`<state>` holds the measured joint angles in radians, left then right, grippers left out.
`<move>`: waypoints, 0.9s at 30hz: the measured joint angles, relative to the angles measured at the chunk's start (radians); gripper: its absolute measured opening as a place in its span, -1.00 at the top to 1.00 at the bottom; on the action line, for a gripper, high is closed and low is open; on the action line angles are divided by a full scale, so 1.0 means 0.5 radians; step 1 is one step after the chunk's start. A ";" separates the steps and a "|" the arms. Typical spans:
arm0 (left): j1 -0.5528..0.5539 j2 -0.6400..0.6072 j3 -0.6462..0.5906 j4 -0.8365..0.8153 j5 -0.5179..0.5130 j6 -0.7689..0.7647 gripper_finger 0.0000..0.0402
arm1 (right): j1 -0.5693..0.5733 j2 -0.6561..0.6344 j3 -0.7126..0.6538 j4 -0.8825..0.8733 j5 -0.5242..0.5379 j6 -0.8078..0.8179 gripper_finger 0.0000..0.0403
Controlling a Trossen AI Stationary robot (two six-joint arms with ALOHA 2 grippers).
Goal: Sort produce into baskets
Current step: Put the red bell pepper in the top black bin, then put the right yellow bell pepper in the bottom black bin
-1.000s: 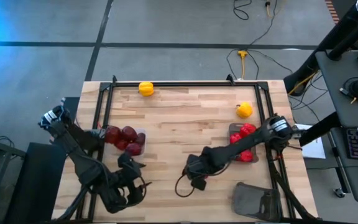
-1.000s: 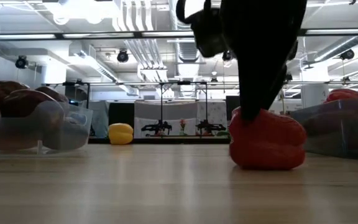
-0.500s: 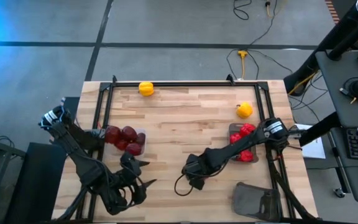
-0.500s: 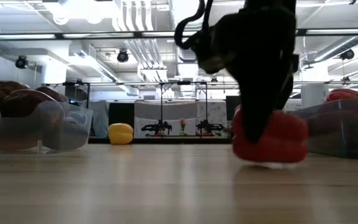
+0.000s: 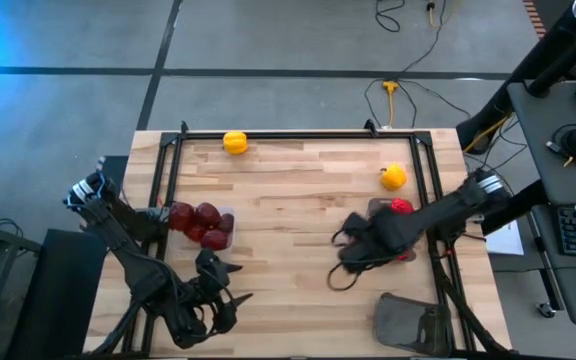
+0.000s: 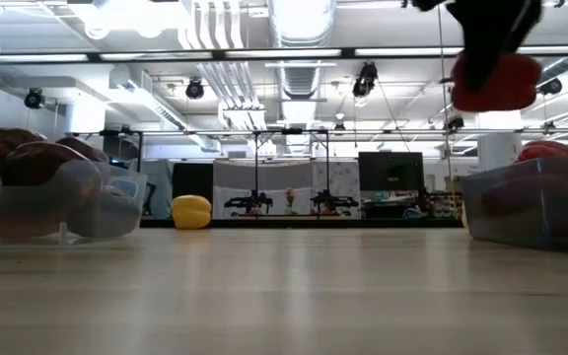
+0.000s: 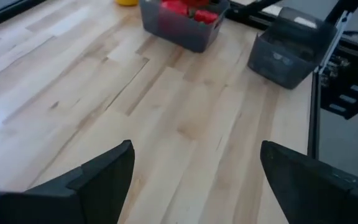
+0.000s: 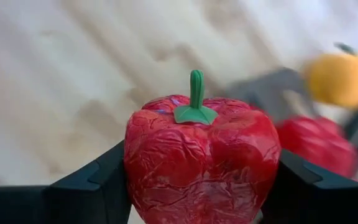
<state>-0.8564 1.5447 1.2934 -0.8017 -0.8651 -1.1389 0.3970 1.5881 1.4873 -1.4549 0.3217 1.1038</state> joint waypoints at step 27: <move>-0.011 0.095 0.640 -0.593 -0.026 0.228 -0.64 | -0.113 -0.483 -0.552 -0.097 -0.281 0.800 -0.96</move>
<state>-0.8619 1.5921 1.6132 -1.0982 -0.8780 -1.0248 0.3407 1.3467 1.2112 -1.5032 0.1811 1.5039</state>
